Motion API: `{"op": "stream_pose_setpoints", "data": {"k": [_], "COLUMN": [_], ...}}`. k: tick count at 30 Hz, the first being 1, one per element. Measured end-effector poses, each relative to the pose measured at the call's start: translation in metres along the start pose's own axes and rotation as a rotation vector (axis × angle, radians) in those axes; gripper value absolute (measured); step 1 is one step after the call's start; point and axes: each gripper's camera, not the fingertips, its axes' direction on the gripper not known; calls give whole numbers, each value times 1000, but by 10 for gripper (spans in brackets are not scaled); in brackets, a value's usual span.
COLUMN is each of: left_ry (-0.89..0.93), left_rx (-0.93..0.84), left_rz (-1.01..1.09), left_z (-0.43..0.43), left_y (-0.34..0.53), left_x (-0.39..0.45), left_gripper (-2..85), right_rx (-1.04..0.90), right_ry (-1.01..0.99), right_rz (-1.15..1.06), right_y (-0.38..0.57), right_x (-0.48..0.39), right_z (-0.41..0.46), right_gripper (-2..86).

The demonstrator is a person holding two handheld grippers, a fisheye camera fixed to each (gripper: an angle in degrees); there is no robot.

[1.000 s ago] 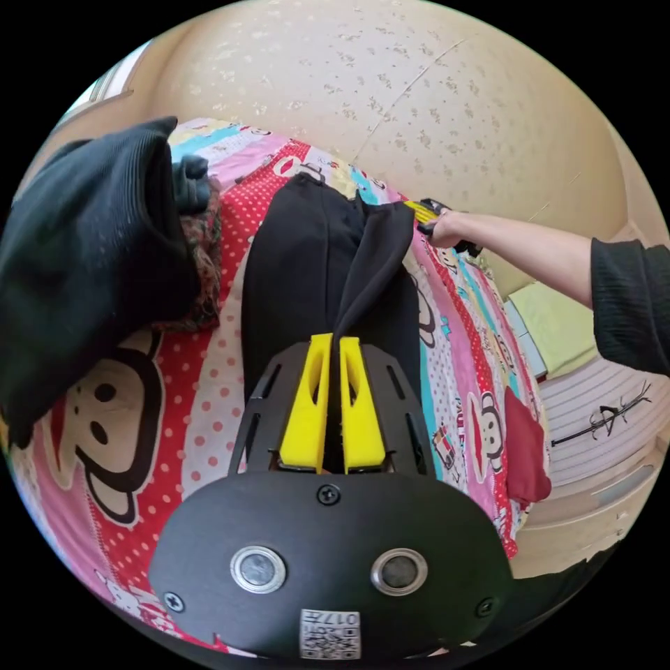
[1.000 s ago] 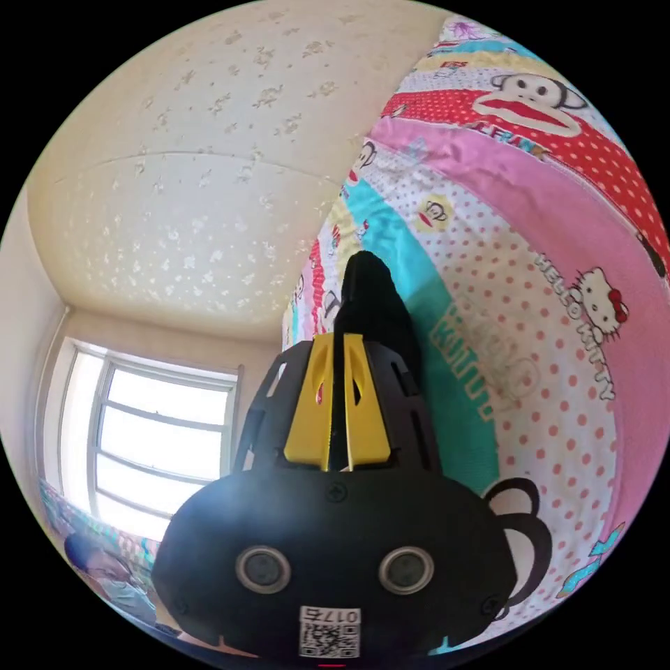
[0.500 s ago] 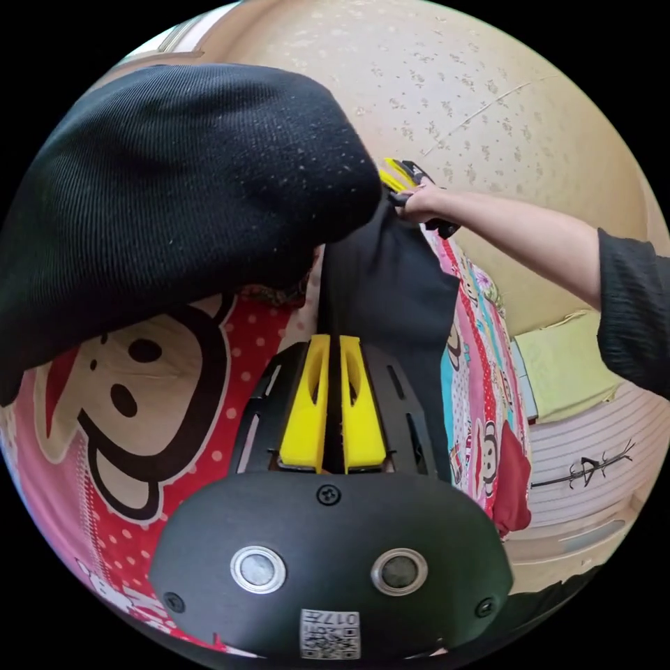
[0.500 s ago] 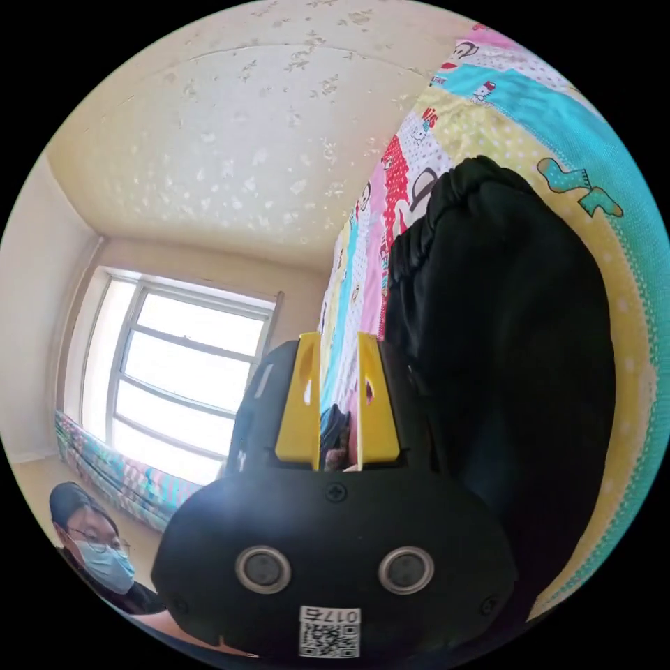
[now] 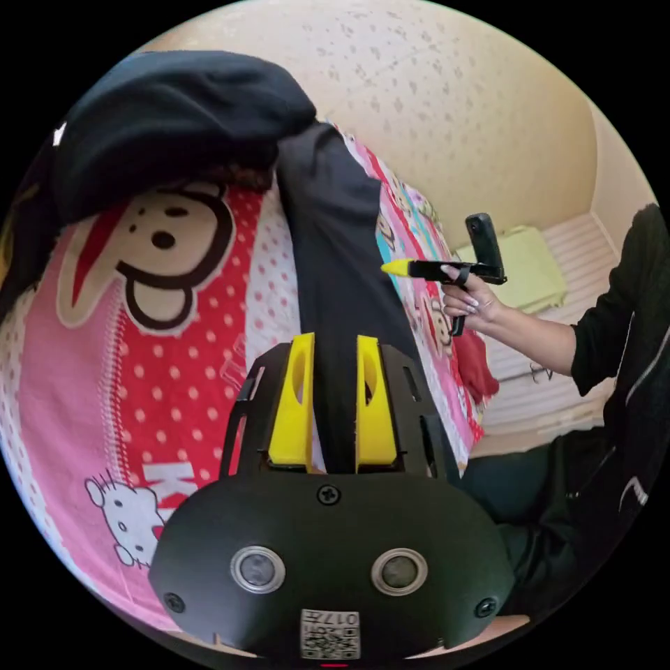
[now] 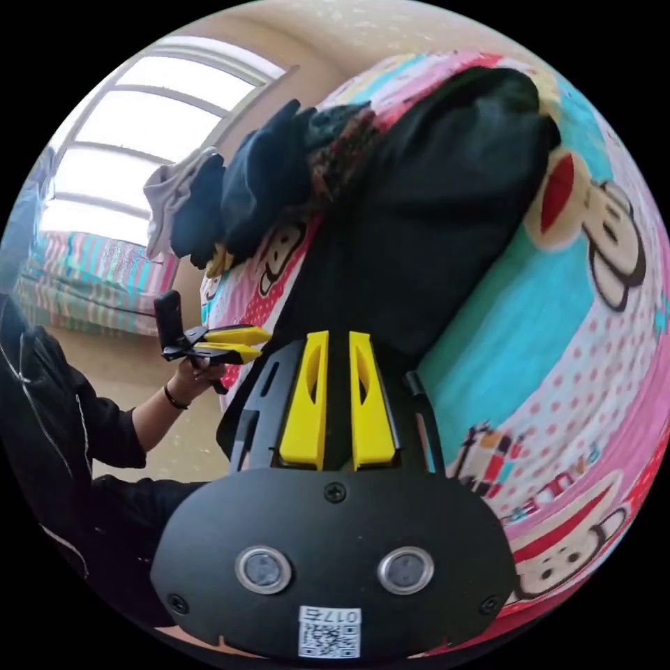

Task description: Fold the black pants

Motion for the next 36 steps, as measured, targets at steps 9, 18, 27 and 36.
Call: {"op": "stream_pose_setpoints", "data": {"k": [9,18,27,36], "left_ry": [-177,52,156,137], "left_rx": [-177,-336,-330,-570], "left_rz": [103,-2,-112,-31], "left_z": [-18,-43,-12,22], "left_y": [40,122,158,176], "left_x": [14,-6,-38,-31], "left_gripper": [67,140,156,143], "right_rx": [203,-11,68,-17], "right_ry": [-283,-260,-464,-397], "right_rz": [280,388,364,260], "right_y": [113,247,291,296], "right_x": [-10,-10,11,-7], "right_z": [7,13,47,60], "right_gripper": [75,117,128,128]}}
